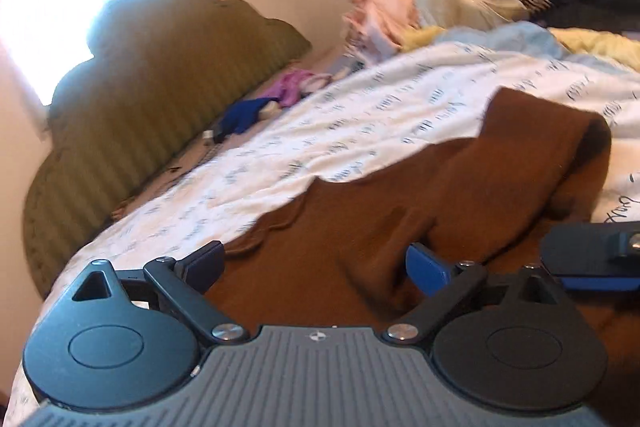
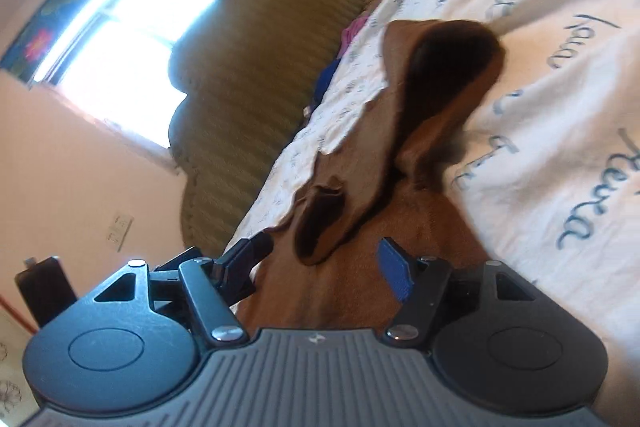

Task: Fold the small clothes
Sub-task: 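Grasp the ribbed cuff of the other sleeve with the left gripper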

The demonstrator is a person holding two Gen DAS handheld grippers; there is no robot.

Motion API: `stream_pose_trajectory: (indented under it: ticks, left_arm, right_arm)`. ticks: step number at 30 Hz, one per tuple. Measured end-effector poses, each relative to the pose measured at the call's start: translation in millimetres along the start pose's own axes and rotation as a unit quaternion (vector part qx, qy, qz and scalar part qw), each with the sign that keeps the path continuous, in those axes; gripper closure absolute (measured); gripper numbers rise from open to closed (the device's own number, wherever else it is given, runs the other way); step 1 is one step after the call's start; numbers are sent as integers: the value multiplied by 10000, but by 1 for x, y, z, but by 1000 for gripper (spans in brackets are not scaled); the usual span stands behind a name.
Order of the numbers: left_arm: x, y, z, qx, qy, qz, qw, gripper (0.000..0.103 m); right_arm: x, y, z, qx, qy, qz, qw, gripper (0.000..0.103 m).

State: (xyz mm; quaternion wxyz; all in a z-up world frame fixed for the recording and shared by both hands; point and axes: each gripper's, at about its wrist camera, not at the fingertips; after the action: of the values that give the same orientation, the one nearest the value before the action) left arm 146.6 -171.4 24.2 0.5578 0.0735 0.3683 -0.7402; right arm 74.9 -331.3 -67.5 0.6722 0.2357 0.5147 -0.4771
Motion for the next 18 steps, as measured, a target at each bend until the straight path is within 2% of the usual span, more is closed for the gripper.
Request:
stream_pose_trajectory:
  ticks: [2,4,6,8,9,10,11,13,14,16,18]
  left_arm:
    - [3,15,-1,33,-59,-199,9998,8]
    - [-3,22,-3,33,-454,-624,9970,8]
    - [-9,30,-8,-141,-829,-1028,9911,8]
    - [-9,36,-11,-234,-850,-990,9912,11]
    - [-8,44,-9,-302,-748,-882,9928,19]
    - [-7,50,-9,-410,-668,-752,9941,33]
    - [-8,60,-8,-559,-703,-682,9936,43]
    - [-21,70,-7,-791,-1117,-792,9874,84]
    - [-29,73,-7,-863,-1336,-785,9841,94]
    - [-47,70,-8,-785,-1782,-624,9789,95]
    - [-72,56,-9,-540,-2284,-514,9707,95]
  right_arm:
    - [4,-1,2,36,146,111,9998,35]
    - [9,-2,4,66,345,240,9991,35]
    - [21,-6,8,107,696,450,9965,35]
    - [26,-6,11,116,901,588,9941,35]
    - [26,-5,11,109,915,601,9939,35]
    - [25,-5,11,106,892,589,9942,35]
    - [24,-3,11,98,852,570,9947,35]
    - [23,-2,11,75,798,546,9953,35]
    - [24,-4,9,72,792,549,9953,35]
    - [23,-1,10,62,796,564,9952,35]
    - [25,-4,10,29,778,581,9953,35]
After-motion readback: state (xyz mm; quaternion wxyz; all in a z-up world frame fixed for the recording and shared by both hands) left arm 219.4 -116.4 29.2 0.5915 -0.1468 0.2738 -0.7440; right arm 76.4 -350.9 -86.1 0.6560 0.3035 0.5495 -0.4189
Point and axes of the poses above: each gripper's, at about its wrist camera, not at the fingertips, and y roughly the way its jaws point, x to its right, z to its top, and after that the axes turned 3 degrees about y, right-handed
